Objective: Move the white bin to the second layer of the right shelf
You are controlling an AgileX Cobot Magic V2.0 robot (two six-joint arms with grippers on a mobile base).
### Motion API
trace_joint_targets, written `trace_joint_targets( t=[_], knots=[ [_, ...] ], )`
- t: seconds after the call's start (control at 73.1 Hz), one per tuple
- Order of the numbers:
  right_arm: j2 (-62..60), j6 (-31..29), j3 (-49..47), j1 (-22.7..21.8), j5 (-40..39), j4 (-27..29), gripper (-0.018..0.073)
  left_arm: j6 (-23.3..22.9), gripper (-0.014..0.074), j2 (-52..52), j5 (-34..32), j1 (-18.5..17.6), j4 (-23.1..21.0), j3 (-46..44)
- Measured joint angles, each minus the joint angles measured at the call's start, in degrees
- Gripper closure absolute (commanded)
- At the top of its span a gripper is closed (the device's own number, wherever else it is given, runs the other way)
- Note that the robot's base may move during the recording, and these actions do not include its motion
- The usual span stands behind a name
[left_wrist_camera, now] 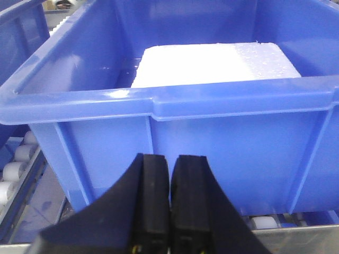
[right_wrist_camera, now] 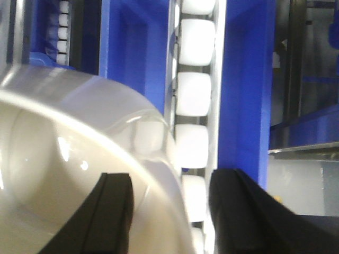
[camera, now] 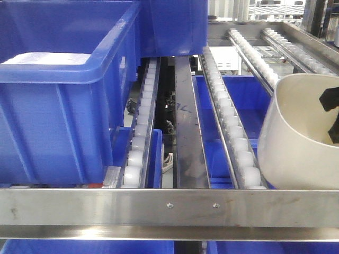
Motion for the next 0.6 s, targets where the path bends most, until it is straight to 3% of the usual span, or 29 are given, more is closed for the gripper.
trace_joint_targets(
  t=[0.383,0.602],
  knots=[
    [-1.0,0.0,0.0,0.0,-0.1,1.1,-0.0033,0.0,0.0512,0.0,0.0,0.0,0.0,0.0],
    [-1.0,0.0,0.0,0.0,-0.1,1.5,-0.0046,0.0,0.0512,0.0,0.0,0.0,0.0,0.0]
  ],
)
